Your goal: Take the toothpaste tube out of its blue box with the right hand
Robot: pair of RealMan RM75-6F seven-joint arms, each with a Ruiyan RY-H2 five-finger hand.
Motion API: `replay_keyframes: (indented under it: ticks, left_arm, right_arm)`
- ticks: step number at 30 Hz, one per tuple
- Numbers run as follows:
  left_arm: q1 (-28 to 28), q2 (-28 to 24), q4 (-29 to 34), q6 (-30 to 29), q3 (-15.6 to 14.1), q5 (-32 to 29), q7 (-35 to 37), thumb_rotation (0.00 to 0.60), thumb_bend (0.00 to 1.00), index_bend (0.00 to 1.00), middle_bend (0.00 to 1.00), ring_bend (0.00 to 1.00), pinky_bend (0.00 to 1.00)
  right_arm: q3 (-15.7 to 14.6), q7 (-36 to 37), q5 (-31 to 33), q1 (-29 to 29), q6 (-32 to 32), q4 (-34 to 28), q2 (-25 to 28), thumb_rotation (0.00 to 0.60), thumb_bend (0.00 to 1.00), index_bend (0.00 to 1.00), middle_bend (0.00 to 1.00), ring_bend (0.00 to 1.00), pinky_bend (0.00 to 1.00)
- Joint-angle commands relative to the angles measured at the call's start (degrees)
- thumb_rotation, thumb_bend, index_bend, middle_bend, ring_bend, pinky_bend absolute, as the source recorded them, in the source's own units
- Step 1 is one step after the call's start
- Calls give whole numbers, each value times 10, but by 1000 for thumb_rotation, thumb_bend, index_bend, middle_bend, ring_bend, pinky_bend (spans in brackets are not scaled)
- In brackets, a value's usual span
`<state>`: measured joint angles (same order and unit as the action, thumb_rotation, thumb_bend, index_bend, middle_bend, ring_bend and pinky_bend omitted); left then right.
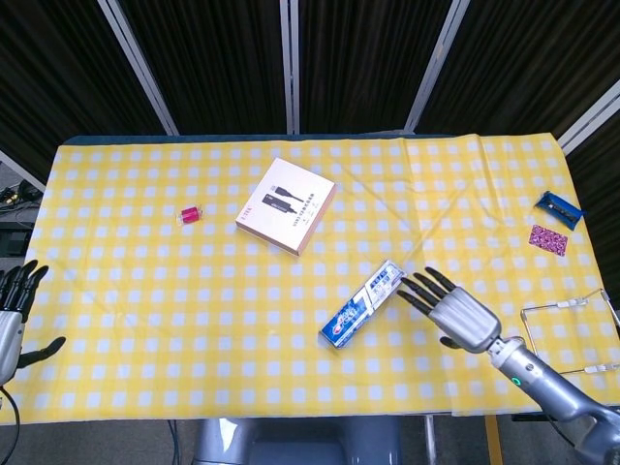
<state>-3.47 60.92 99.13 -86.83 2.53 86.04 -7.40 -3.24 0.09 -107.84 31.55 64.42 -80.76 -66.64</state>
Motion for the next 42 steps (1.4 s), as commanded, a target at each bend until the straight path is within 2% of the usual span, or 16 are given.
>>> replay_keyframes:
  ticks: [1,14,21,24,26,28,31,35,42]
  left_arm:
    - [-5,6,-7,11,4,-13,-4,600,0,0,0,0,0]
    - [-17,13,-23,37,12,-42,0,600,0,0,0,0,0]
    - [-21,12,-25,44,12,-47,6,600,0,0,0,0,0]
    - [-22,12,-27,46,12,-49,9,600,0,0,0,0,0]
    - [-22,12,-27,48,12,-50,11,600,0,0,0,0,0]
    - [-23,12,-27,49,12,-50,11,600,0,0,0,0,0]
    - [-23,12,-26,49,11,-50,11,600,0,0,0,0,0]
    - [-23,11,-25,47,10,-49,12,600,0,0,0,0,0]
    - [-21,8,-20,42,7,-42,16,600,0,0,0,0,0]
  right_arm:
    - [-3,3,-27,49,-52,33,-36,600,0,0,0,0,0]
    - [10,-44,-15,113,-122,57,-121,600,0,0,0,0,0]
    - [21,-100,28,138,-191,76,-160,600,0,1,13,1,0]
    - [21,-117,44,139,-200,82,-170,600,1,44,85,41,22]
    - [19,-119,47,138,-196,85,-175,600,26,107,164,104,82]
    - [18,-118,49,136,-182,94,-183,600,110,253,309,219,184]
    - [15,-102,46,133,-157,104,-191,600,200,404,456,356,290]
    - [16,-67,52,128,-123,99,-186,600,240,467,501,403,335]
    - [46,-22,91,118,-80,43,-153,600,255,475,511,416,345]
